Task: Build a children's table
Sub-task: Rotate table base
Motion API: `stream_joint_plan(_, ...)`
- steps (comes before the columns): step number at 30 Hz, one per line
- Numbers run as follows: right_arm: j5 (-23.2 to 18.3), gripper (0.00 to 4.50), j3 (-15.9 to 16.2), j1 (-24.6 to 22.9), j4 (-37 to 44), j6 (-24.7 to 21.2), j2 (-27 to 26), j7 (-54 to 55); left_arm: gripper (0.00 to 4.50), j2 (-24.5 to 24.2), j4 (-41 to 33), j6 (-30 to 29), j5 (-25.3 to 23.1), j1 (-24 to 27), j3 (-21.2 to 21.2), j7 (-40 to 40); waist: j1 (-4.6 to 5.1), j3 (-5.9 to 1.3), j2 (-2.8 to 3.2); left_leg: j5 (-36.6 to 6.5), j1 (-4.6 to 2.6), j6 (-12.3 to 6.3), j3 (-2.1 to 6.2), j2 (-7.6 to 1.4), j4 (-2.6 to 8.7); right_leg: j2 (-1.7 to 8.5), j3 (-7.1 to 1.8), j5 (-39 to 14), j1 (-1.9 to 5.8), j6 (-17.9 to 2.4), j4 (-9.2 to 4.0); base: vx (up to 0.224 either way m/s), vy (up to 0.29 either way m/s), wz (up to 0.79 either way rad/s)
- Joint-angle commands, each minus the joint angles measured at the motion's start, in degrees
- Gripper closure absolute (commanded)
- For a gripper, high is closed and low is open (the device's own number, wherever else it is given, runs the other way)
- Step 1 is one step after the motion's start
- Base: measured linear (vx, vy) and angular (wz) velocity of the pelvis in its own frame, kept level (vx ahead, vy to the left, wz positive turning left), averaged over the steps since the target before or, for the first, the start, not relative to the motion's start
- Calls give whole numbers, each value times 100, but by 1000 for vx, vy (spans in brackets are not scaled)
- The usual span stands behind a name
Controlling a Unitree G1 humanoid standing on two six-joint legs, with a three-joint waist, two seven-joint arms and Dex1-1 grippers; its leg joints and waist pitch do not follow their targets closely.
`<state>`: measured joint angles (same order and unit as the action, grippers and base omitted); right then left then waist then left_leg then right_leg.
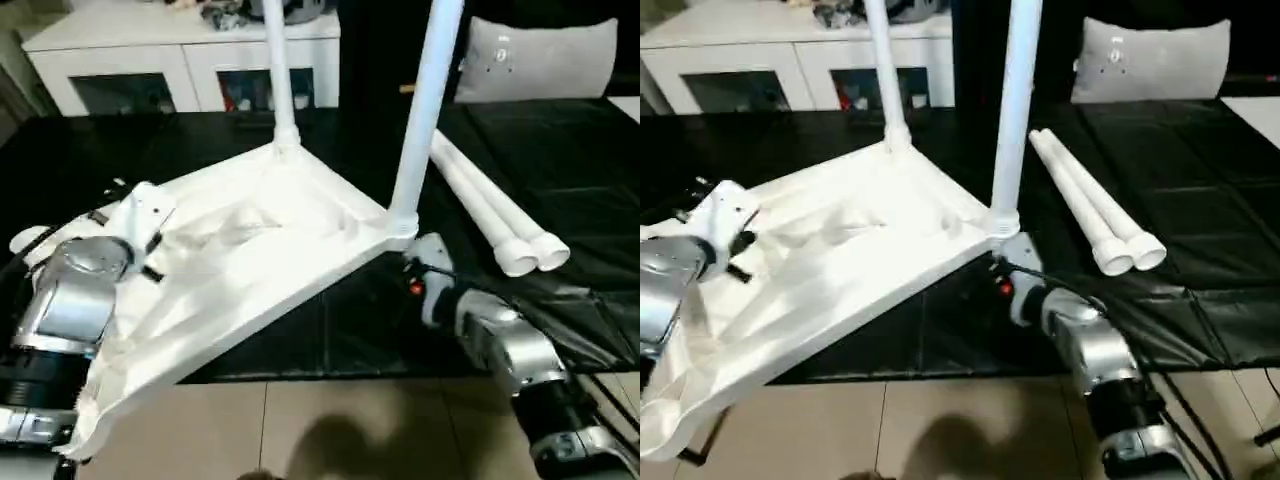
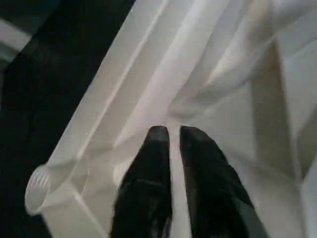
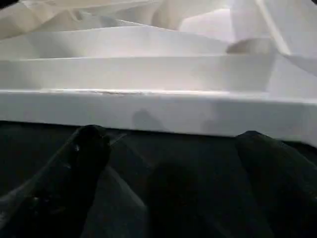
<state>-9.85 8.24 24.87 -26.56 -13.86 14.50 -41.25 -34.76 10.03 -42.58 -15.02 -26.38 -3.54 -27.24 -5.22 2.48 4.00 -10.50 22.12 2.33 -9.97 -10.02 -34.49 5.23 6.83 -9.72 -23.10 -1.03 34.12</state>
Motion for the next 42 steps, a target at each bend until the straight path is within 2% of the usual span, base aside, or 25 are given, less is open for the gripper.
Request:
stream_joint_plan(1,285,0,45,175,-270,-85,-146,320,430,-129,6,-224,-19,139,-299,-347,19,-348,16,-1667,-112,-99,174,-320,466,395,-338,-1781,239,-970,-430,0,0,0)
stream_joint_plan(2,285,0,45,175,-270,-85,-146,320,430,-129,6,-224,-19,139,-299,-347,22,-349,18,-1701,-121,-73,179,-316,469,402,-339,-1792,236,-991,-427,0,0,0)
stream_joint_plan(3,351,0,73,309,-475,-79,-246,478,441,-139,-39,-272,73,234,-522,-671,20,-352,1,-1712,-128,-46,170,-315,463,408,-349,-1751,234,-1008,-429,0,0,0)
stream_joint_plan(4,382,0,67,430,-664,-40,-325,611,441,-135,-26,-253,134,281,-691,-901,21,-357,-8,-1627,-107,-52,175,-311,463,433,-362,-1692,248,-1069,-412,0,0,0)
stream_joint_plan(7,421,0,90,595,-891,-6,-416,827,441,-154,-24,-236,188,332,-956,-1213,5,-364,4,-1567,-130,-36,163,-322,462,421,-370,-1480,236,-1120,-395,0,0,0)
stream_joint_plan(8,431,0,83,702,-1043,28,-493,948,441,-150,-90,-283,252,357,-1084,-1406,26,-356,-34,-1547,-117,-51,155,-311,466,416,-367,-1456,252,-1112,-392,0,0,0)
stream_joint_plan(13,518,0,11,956,-1413,128,-654,1089,441,-129,-315,-248,488,374,-1445,-1984,30,-354,-11,-1473,-122,-57,151,-318,464,426,-374,-1421,257,-1142,-380,0,0,0)
stream_joint_plan(15,563,0,-73,1133,-1652,252,-691,1219,441,84,-228,99,617,299,-1574,-2202,35,-349,-10,-1541,-123,-42,149,-310,464,441,-376,-1565,261,-1118,-403,0,0,0)
stream_joint_plan(18,546,0,-127,1209,-1725,297,-676,1291,441,375,-292,211,906,190,-1582,-2416,26,-353,7,-1616,-147,16,148,-317,463,437,-379,-1635,254,-1082,-414,0,0,0)
stream_joint_plan(21,547,0,-138,1255,-1804,349,-646,1328,441,586,-266,228,1082,84,-1536,-2518,47,-361,4,-1599,-119,29,150,-314,468,435,-373,-1529,284,-1095,-395,0,0,0)
stream_joint_plan(23,567,0,-170,1282,-1854,390,-622,1352,441,746,-182,277,1157,-18,-1503,-2553,60,-361,-10,-1530,-108,-5,139,-303,459,424,-373,-1427,287,-1106,-394,0,0,0)
stream_joint_plan(25,632,0,-260,1340,-1943,494,-547,1421,441,1101,193,530,1270,-322,-1441,-2602,47,-390,-7,-1356,-111,-53,128,-285,426,428,-371,-1273,305,-1136,-384,0,0,0)
stream_joint_plan(27,668,0,-313,1364,-1959,548,-510,1482,441,1256,418,677,1300,-476,-1436,-2639,48,-410,-12,-1116,-84,-154,122,-274,399,420,-360,-1023,325,-1182,-360,0,0,0)
stream_joint_plan(28,679,0,-337,1371,-1958,569,-484,1521,441,1336,553,790,1291,-560,-1425,-2602,52,-417,-13,-965,-60,-201,134,-279,394,419,-353,-830,350,-1217,-327,0,0,0)
stream_joint_plan(30,701,0,-371,1376,-1939,604,-427,1601,441,1523,919,1022,1230,-750,-1342,-2339,61,-419,-21,-903,-72,-263,118,-272,376,403,-345,-753,331,-1234,-341,0,0,0)
stream_joint_plan(31,707,0,-384,1385,-1946,621,-409,1627,441,1592,1086,1116,1204,-830,-1303,-2204,45,-435,-27,-792,-63,-335,119,-279,362,424,-347,-640,358,-1283,-317,0,0,0)
stream_joint_plan(32,693,0,-436,1380,-1900,626,-365,1670,441,1748,1691,1512,1035,-1077,-1208,-1666,54,-422,-37,-801,-55,-392,106,-253,352,392,-333,-683,348,-1253,-348,0,0,0)
stream_joint_plan(34,688,0,-465,1375,-1869,631,-341,1700,441,1803,2001,1699,945,-1196,-1181,-1411,47,-416,-35,-903,-71,-407,108,-250,352,389,-326,-826,344,-1208,-375,0,0,0)
stream_joint_plan(35,688,0,-527,1351,-1767,635,-289,1769,441,1876,2598,2079,771,-1413,-1148,-897,42,-414,-46,-985,-64,-388,116,-258,363,401,-318,-976,360,-1148,-386,0,0,0)
stream_joint_plan(37,689,0,-551,1342,-1731,635,-272,1789,441,1896,2813,2214,713,-1490,-1141,-720,56,-417,-50,-1049,-64,-355,126,-257,370,400,-307,-1153,372,-1019,-411,0,0,0)
stream_joint_plan(38,668,0,-657,1323,-1617,607,-235,1854,441,1921,3285,2546,555,-1659,-1166,-293,78,-416,-43,-1142,-80,-335,128,-264,372,405,-304,-1335,352,-975,-433,0,0,0)
stream_joint_plan(42,648,0,-889,1230,-1218,526,-96,2179,441,2061,4146,3436,490,-1909,-930,865,81,-433,-50,-1026,-73,-345,139,-272,370,383,-302,-1165,357,-910,-415,0,0,0)
